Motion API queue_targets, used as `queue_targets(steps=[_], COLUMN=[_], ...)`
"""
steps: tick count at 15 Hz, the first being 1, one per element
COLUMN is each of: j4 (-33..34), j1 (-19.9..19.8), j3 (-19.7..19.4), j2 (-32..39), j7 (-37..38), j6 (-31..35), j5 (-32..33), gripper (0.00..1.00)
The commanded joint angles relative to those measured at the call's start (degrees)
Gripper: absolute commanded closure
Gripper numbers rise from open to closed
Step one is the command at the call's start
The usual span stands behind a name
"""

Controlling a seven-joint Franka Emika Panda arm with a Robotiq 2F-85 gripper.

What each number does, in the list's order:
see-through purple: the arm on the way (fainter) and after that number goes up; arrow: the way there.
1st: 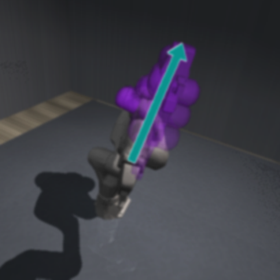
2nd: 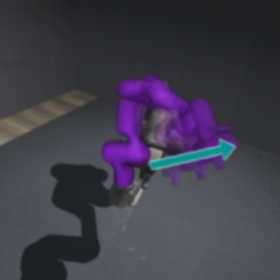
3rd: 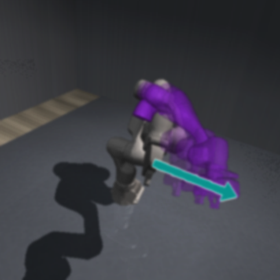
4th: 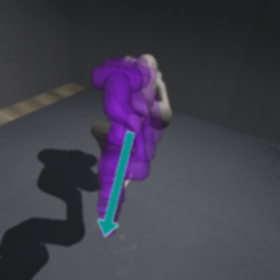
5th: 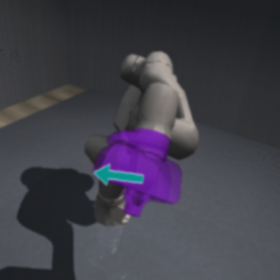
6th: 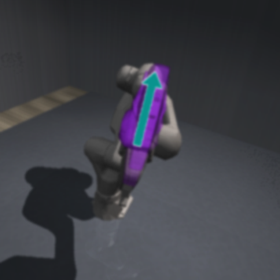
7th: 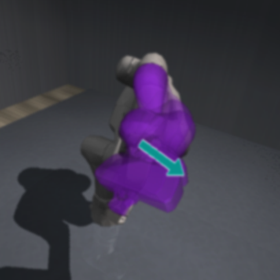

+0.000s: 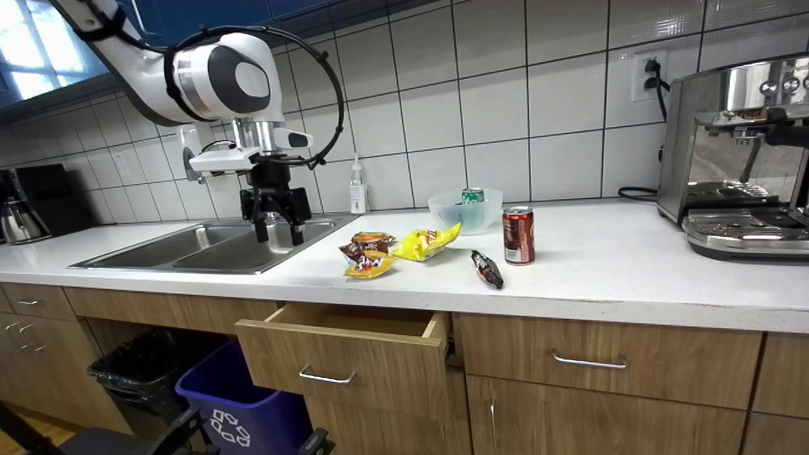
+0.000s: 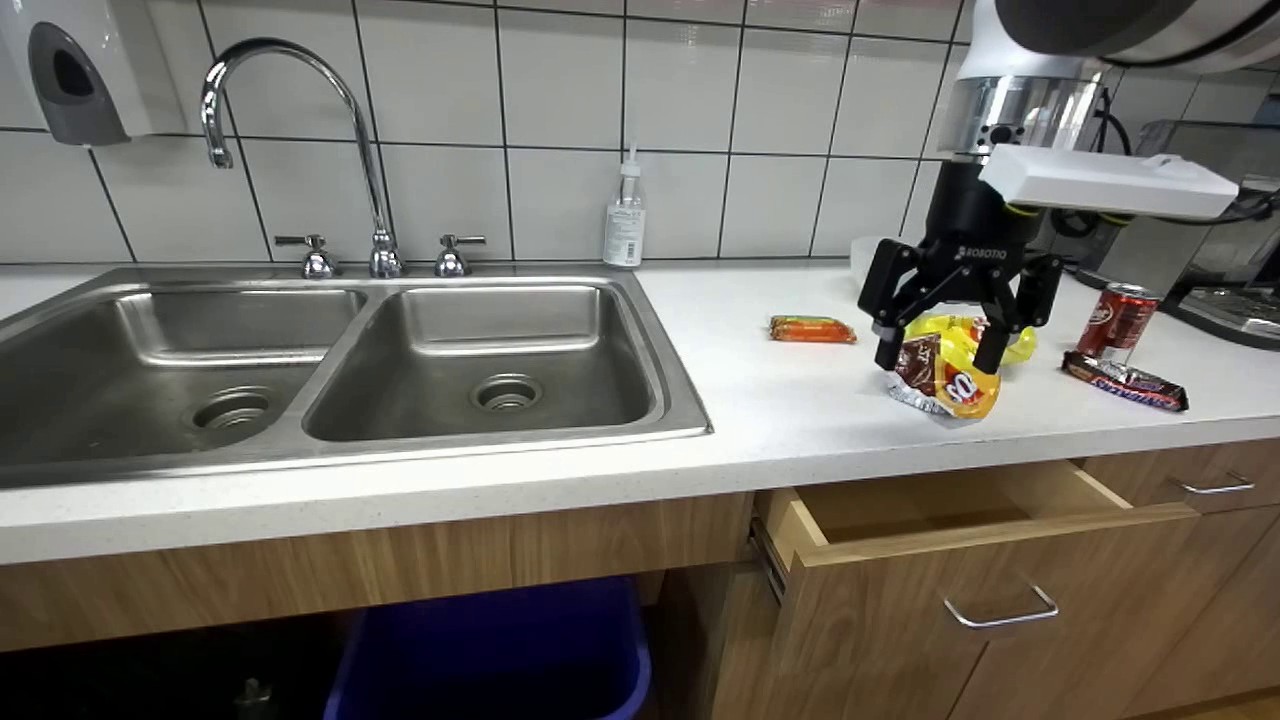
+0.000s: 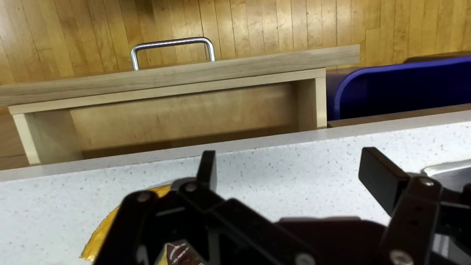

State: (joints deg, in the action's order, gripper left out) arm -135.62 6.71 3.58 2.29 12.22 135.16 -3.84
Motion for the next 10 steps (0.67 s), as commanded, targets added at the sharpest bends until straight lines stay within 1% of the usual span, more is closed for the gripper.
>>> queue_targets(steps=[1,10], j4=[0.43,0.13], j1=[-1.0,-0.75], j3=[-0.13,-1.84], j2=[1.92,6.88], j7=[-0.67,0.54], j6=[1.8,5.85], j5=[1.67,5.55], gripper=[0.0,0.0])
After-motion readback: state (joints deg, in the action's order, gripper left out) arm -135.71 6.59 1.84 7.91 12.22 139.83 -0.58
